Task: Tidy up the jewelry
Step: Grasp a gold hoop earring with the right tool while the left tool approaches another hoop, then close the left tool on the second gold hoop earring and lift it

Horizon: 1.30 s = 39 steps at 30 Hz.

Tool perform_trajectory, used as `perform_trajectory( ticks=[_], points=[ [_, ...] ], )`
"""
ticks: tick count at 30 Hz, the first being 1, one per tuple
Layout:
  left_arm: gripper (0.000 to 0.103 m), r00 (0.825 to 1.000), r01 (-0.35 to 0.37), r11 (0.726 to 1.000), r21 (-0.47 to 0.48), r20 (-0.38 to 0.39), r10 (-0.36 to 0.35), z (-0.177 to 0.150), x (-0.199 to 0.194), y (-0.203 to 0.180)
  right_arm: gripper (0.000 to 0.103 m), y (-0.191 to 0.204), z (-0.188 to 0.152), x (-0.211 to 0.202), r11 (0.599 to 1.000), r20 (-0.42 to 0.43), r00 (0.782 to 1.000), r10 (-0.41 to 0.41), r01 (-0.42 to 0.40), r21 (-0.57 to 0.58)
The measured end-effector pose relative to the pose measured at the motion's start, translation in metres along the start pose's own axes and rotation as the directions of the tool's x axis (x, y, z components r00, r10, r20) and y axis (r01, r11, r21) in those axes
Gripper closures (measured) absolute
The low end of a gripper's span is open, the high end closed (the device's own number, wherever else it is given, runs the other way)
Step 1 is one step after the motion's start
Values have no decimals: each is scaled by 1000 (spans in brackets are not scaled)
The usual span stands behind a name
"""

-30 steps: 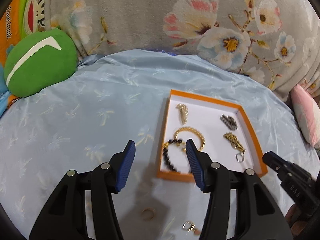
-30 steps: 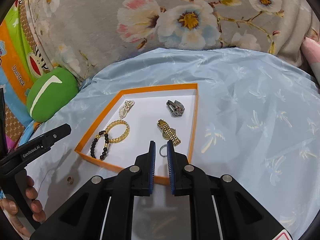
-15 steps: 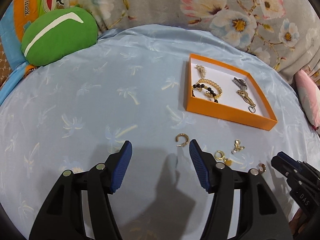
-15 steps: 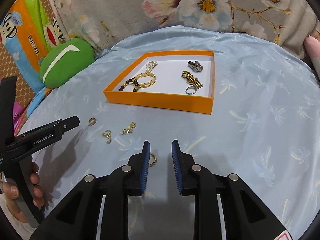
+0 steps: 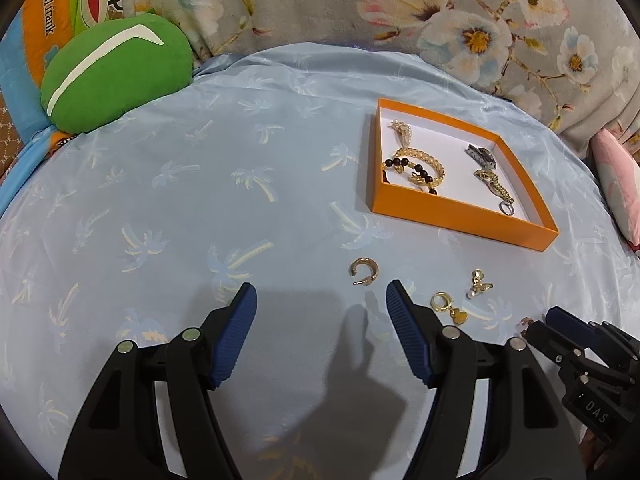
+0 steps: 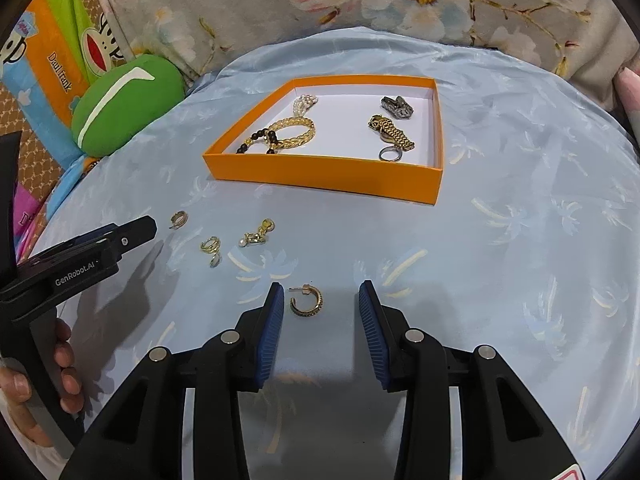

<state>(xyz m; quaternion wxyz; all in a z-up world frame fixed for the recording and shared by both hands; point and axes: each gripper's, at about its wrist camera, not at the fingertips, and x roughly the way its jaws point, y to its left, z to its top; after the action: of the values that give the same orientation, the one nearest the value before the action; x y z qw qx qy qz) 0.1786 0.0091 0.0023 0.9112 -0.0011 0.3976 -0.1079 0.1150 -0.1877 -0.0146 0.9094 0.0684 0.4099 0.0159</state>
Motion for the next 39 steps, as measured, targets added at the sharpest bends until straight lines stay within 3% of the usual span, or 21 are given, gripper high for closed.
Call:
perform_trajectory(
  ticks=[8, 12, 17, 30, 39],
  points=[
    [38, 1000, 4, 1000, 3, -5, -4, -1, 1, -1, 68, 8, 1, 4, 999, -14, 999, -43, 43, -26],
    [38, 1000, 7, 1000, 5, -9, -7, -1, 2, -2, 87, 13, 1, 6, 996, -18, 997, -71, 70, -50],
    [37, 1000, 9, 1000, 6, -11, -9, 0, 2, -2, 87, 15, 1, 6, 994, -15, 996, -87, 85, -66],
    [38, 998, 40, 996, 76, -60, -36, 10, 24, -20, 88, -10, 1, 0, 997, 0, 998, -63, 63, 37],
    [70, 997, 36, 995, 90, -66, -30, 14, 32, -26, 87, -12, 1, -1, 997, 2, 998, -62, 62, 42]
  ],
)
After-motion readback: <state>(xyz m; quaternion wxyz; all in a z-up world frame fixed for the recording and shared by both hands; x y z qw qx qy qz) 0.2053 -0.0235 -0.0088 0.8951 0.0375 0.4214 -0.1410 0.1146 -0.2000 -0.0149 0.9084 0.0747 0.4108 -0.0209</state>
